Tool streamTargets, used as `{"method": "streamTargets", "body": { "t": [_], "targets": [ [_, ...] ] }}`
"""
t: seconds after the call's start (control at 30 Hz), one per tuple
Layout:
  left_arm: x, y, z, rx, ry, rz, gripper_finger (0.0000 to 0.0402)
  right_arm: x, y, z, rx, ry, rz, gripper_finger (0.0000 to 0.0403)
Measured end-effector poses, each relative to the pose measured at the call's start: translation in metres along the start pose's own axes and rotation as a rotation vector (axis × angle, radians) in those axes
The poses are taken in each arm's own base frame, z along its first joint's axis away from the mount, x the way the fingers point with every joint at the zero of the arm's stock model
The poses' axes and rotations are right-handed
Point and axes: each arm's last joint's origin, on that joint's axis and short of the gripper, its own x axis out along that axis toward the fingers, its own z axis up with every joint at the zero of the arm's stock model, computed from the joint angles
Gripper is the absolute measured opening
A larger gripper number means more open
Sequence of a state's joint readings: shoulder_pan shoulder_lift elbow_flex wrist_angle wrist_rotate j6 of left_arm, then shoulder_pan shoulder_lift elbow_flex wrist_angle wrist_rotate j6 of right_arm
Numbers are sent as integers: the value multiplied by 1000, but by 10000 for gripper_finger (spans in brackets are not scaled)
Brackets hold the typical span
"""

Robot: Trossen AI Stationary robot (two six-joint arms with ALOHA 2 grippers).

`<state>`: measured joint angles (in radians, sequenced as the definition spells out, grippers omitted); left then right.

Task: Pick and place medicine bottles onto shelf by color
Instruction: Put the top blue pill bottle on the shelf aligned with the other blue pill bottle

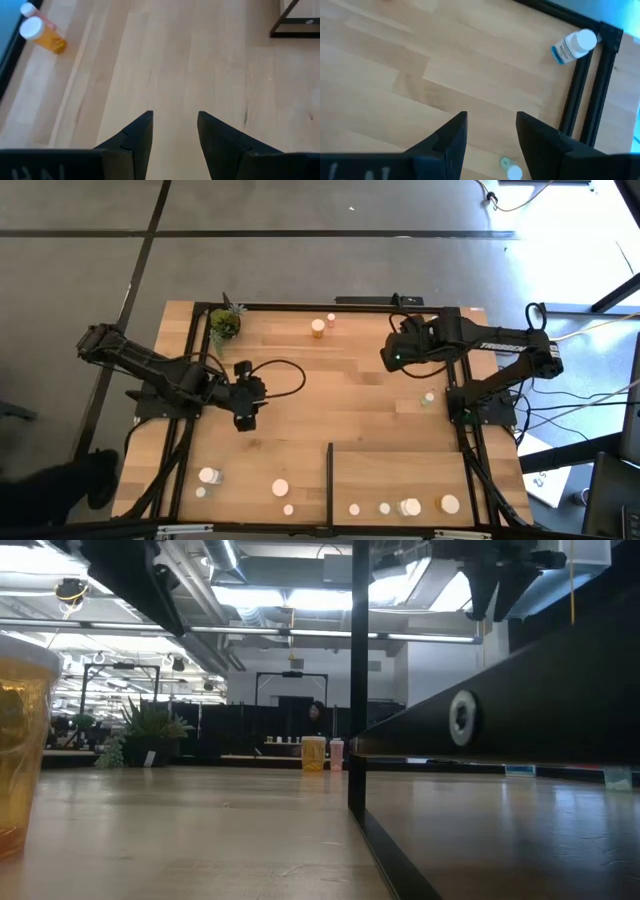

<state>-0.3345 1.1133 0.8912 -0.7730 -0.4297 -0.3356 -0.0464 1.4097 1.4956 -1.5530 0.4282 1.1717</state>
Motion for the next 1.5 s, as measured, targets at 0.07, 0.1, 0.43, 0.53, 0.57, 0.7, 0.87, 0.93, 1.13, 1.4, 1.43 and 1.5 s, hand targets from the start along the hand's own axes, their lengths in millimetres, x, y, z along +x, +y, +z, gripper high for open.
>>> {"method": "streamTargets", "body": {
  "t": [0.07,0.1,0.43,0.53,0.57,0.7,0.87,0.93,1.13,1.4,1.43,1.5],
  "targets": [
    [1,2,1,23,-3,7,148,2,-2,1,-17,54,4,172],
    [2,4,2,33,-2,10,148,2,-2,1,-41,77,8,172],
    [9,23,9,29,-8,68,148,3,0,-6,-106,188,56,172],
    [10,26,9,21,-4,79,148,12,1,-17,-127,225,26,172],
    [10,27,9,28,-3,81,148,16,1,-22,-129,251,16,172],
    [11,29,10,40,1,87,148,28,1,-44,-158,337,-22,172],
    [12,32,10,40,7,91,148,39,1,-63,-190,402,-66,172],
    [13,31,10,42,12,69,148,42,0,-68,-199,425,-78,172],
    [12,31,10,46,13,58,148,52,1,-73,-167,392,-104,172],
    [13,30,15,74,-35,51,148,66,-1,-81,-207,409,-123,172],
    [12,30,15,75,-41,50,148,68,0,-82,-252,410,-106,172],
    [12,30,15,76,-42,50,148,72,4,-83,-344,422,-49,172]
  ]
}}
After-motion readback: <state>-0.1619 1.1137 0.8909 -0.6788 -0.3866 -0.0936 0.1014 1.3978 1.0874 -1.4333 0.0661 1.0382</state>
